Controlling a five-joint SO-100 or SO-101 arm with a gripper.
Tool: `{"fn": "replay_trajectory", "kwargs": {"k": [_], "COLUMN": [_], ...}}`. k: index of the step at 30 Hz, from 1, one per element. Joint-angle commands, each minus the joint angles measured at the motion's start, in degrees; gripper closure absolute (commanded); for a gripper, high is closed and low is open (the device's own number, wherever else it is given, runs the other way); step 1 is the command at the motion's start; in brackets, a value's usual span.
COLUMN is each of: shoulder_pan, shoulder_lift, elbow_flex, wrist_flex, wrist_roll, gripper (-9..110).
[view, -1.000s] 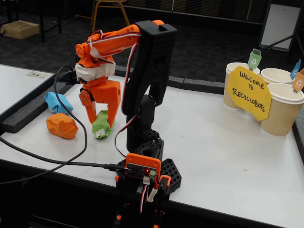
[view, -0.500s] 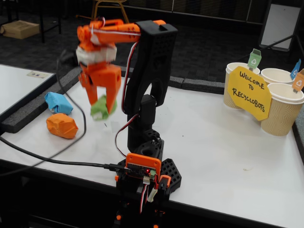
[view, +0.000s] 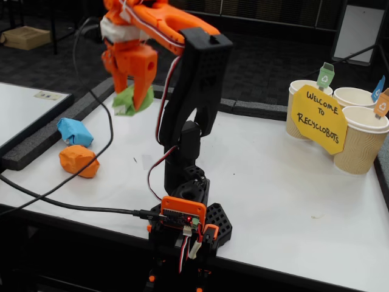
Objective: Sort rubbish by color.
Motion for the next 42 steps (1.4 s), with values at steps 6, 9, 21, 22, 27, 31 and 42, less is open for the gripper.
{"fn": "replay_trajectory", "kwargs": {"k": [6, 9, 21, 22, 27, 31, 42], "shoulder_pan": [24.8, 30.1, 47.4, 49.1, 54.2, 57.5, 66.2], "shoulder_lift": [17.4, 24.3, 48.0, 48.9, 53.5, 57.0, 62.1], "elbow_flex": [-4.6, -1.5, 9.6, 9.8, 9.8, 9.8, 9.3], "wrist_flex": [0.4, 0.4, 0.4, 0.4, 0.4, 0.4, -1.0], "wrist_roll": [2.9, 2.9, 2.9, 2.9, 3.0, 3.0, 2.6], "gripper": [101, 101, 101, 101, 101, 101, 101]}}
